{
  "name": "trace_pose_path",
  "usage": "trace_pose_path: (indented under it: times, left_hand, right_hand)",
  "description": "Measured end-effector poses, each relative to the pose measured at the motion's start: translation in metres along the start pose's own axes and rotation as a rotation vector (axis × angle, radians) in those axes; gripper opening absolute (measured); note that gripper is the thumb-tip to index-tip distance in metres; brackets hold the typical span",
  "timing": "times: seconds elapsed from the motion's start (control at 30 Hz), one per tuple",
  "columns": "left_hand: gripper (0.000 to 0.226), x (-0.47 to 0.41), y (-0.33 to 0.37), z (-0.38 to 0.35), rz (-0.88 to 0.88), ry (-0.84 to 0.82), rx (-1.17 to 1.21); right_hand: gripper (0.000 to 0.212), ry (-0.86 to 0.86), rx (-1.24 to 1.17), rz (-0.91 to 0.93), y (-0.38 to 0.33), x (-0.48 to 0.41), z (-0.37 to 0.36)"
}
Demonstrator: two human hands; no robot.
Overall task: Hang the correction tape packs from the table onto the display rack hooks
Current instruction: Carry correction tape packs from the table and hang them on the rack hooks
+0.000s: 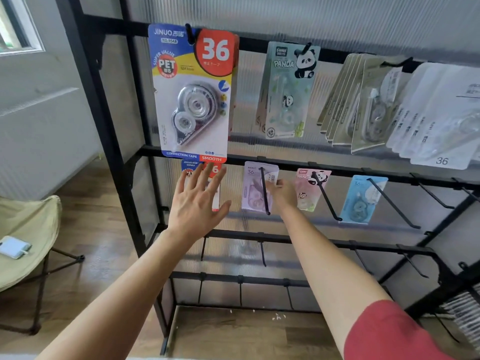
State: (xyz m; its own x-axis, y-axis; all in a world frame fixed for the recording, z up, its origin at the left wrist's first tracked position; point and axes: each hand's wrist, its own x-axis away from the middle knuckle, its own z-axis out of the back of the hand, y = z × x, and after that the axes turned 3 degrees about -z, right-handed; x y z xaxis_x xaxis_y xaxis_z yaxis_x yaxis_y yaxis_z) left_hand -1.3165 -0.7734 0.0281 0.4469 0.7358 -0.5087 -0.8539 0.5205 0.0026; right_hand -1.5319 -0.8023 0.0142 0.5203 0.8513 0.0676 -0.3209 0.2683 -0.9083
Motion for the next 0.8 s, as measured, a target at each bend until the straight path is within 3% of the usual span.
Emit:
trace_pose_path:
  times: [0.17, 0.4, 0.63, 0.8]
  left_hand:
    - [0.075, 0.001, 0.002, 0.006, -0.007, -0.043, 0.005]
    - [0.072, 0.002, 0.004, 0.023, -0.071, -0.25, -0.06]
    - [0.07, 0.054, 0.035, 0.033, -0.104, -0.245, 0.027]
    - [0.07, 0.117, 0.061, 0.018, 0.009, -0.363, 0.097]
  right_hand:
    - [0.055, 0.05, -0.022, -0.014, 0.003, 0.03, 0.005]
    - [0.058, 0.039, 0.056, 0.033, 0.029, 0.1, 0.028]
    - [0.072, 0.013, 0.664, 0.225, 0.069, 0.167, 0.047]
    - [0.073, -0.107, 0.972, 0.243, 0.1, 0.206, 0.052]
